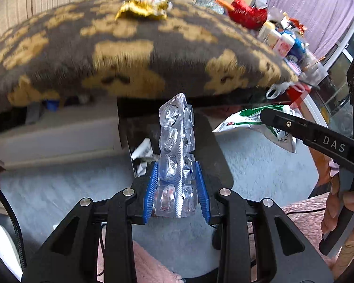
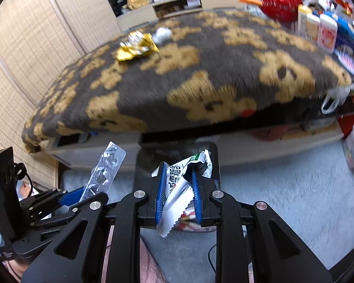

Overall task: Collect trash
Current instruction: 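Carry the blister pack and wrapper down over the metal bin, then open both tools to drop the blister pack and wrapper into the bin, then raise both open tools toward the gold wrapper and white tissue, then grasp the yellow-gold wrapper with the left tool while the right tool grasps the white tissue, then carry the wrapper and tissue down over the metal bin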

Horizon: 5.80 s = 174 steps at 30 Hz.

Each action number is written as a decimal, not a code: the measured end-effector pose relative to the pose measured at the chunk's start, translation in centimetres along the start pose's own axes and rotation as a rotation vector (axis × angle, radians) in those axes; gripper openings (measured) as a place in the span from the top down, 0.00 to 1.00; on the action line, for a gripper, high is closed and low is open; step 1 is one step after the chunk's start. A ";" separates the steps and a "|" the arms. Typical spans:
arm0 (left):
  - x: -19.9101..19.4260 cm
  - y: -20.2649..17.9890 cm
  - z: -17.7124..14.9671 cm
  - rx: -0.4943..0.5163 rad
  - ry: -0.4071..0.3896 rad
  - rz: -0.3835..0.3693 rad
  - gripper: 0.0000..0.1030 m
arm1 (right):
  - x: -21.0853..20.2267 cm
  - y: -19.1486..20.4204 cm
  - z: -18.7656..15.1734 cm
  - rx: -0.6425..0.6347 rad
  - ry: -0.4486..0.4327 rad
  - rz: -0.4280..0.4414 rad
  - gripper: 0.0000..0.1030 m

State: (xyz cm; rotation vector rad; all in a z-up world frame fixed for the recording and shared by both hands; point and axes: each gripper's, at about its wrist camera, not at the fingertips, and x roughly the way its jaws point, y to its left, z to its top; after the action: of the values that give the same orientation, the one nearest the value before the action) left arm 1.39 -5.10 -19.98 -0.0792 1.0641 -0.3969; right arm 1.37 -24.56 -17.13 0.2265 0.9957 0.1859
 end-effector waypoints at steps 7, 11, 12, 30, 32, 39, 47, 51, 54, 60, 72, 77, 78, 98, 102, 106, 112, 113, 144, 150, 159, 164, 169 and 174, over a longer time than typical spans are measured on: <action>3.9 1.3 -0.5 -0.029 0.082 0.007 0.71 | 4.5 -1.2 -1.1 0.026 0.085 0.029 0.79; 5.9 1.8 -0.6 -0.040 0.125 0.011 0.70 | 6.1 -1.4 -1.5 0.019 0.126 0.053 0.79; 6.3 1.9 -0.6 -0.038 0.136 0.012 0.70 | 6.4 -1.5 -1.6 0.016 0.135 0.050 0.79; 10.3 3.3 0.3 -0.083 0.241 -0.015 0.69 | 9.8 -1.9 -0.5 0.018 0.187 -0.002 0.73; 10.2 3.1 0.3 -0.082 0.240 -0.023 0.62 | 9.5 -2.0 -0.3 0.035 0.175 0.011 0.63; 8.4 3.0 0.4 -0.075 0.195 0.001 0.37 | 8.4 -2.5 0.1 0.073 0.132 0.010 0.33; 4.1 3.3 0.4 -0.080 0.116 0.025 0.10 | 5.6 -2.4 0.4 0.093 0.036 0.051 0.07; 1.9 3.8 0.5 -0.093 0.077 0.030 0.09 | 4.7 -2.6 0.1 0.105 0.007 0.062 0.06; 0.6 3.8 0.7 -0.097 0.045 0.033 0.09 | 4.1 -3.0 0.1 0.121 -0.009 0.072 0.06; -1.3 3.9 2.0 -0.092 -0.007 0.043 0.09 | 3.2 -3.4 0.6 0.142 -0.036 0.079 0.06; -2.2 5.1 8.9 -0.122 -0.098 0.062 0.09 | 1.6 -1.5 9.2 0.133 -0.117 0.041 0.06; -1.6 5.0 12.8 -0.107 -0.133 0.071 0.09 | 2.0 -1.4 13.9 0.140 -0.145 0.052 0.06; -1.4 5.0 13.6 -0.104 -0.139 0.072 0.09 | 2.3 -1.3 14.9 0.138 -0.147 0.052 0.06; 6.1 3.4 26.9 -0.115 -0.151 0.170 0.09 | 8.4 -2.1 27.1 0.106 -0.147 0.095 0.08; 8.2 3.4 27.9 -0.116 -0.119 0.226 0.09 | 9.6 -2.2 28.0 0.107 -0.137 0.115 0.09; 8.8 4.6 28.0 -0.116 -0.106 0.240 0.09 | 10.8 -1.8 28.5 0.098 -0.126 0.130 0.11; 8.0 6.7 27.3 -0.103 -0.111 0.182 0.15 | 13.0 0.1 28.8 0.075 -0.100 0.144 0.16; 7.9 6.8 27.3 -0.100 -0.111 0.172 0.18 | 13.3 0.4 28.8 0.069 -0.094 0.147 0.18; 6.6 4.1 26.3 -0.050 -0.130 0.008 0.69 | 11.8 -1.0 25.9 0.016 -0.092 0.071 0.92; 4.9 2.1 24.0 -0.030 -0.121 -0.015 0.69 | 9.5 -2.0 22.6 0.036 -0.085 0.047 0.92; 0.6 0.8 17.8 -0.031 -0.114 -0.038 0.69 | 4.8 -1.5 16.5 0.048 -0.076 0.049 0.92; -2.2 -0.1 14.3 -0.017 -0.124 -0.049 0.69 | 0.8 -0.2 13.0 0.019 -0.100 0.044 0.92; -4.3 -0.9 10.4 -0.012 -0.128 -0.052 0.69 | -2.3 0.5 9.6 -0.012 -0.114 0.028 0.92; -4.7 -1.4 6.7 0.001 -0.118 -0.047 0.69 | -3.0 0.8 6.1 -0.052 -0.083 0.004 0.92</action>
State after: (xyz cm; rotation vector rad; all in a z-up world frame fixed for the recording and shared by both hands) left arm 4.80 -5.59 -12.40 -0.1253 0.9474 -0.4300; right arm 4.90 -25.18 -11.26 0.1874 0.9068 0.2039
